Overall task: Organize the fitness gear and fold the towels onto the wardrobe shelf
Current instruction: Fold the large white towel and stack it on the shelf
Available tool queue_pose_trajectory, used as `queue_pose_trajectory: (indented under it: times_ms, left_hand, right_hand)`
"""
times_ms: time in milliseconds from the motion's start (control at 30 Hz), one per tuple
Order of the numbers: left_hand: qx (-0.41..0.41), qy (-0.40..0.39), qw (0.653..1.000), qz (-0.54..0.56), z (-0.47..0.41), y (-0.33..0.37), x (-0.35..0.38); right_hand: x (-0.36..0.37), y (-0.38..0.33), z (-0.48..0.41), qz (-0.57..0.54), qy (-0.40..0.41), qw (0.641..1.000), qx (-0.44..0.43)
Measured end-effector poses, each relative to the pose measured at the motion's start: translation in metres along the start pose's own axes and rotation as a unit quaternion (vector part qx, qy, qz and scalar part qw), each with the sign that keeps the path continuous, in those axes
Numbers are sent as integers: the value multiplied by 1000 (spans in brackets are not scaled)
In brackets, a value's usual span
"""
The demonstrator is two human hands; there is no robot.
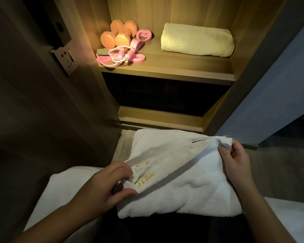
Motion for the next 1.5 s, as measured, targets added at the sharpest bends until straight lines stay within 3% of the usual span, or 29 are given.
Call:
queue_pose_trajectory:
  times_ms: [133, 367, 567, 733, 800, 900, 1033, 1133, 1300, 1500]
  left_hand:
    - [40, -18, 996, -78, 4, -5, 8]
    - [102, 125, 968, -193, -5, 3, -13]
    - [59, -32, 968, -240, -20, -18, -3]
    - [77, -10, 957, -281, -17, -14, 4]
    - [52, -28, 967, -247, -18, -17, 4]
    - [-66, -25, 987, -144, -27, -27, 1]
    - [-187, -70, 973, -115, -37, -42, 14]
    - [-217, -109, 962, -125, -36, -50, 29]
    - [-256, -71, 957, -117, -35, -62, 38]
    - [-303, -156, 934, -103, -49, -76, 41]
  right_hand:
    - [2, -2, 1, 10, 1, 1000, -4]
    - [2, -3, 2, 21, 4, 1000, -14]
    - [-7, 4, 4, 34, 20, 999, -17]
    - [0, 4, 2, 36, 10, 999, -25]
    - [0, 5, 3, 39, 4, 999, -27]
    - [1, 3, 3, 41, 0, 999, -29]
    - [1, 3, 3, 47, 0, 998, -35]
    - [2, 7, 2, 48, -9, 998, -24]
    - [2, 7, 3, 47, -12, 998, -27]
    - [3, 6, 3, 50, -14, 998, -30]
Point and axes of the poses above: each hand's wrist, its own z-axis away from the middle knuckle, its own x-axis out of the palm, y = z × x, the point moved 7 cm from there along -z, towards the middle knuckle, and after that the axes turned 11 degrees about -x, right-handed, at the moved point
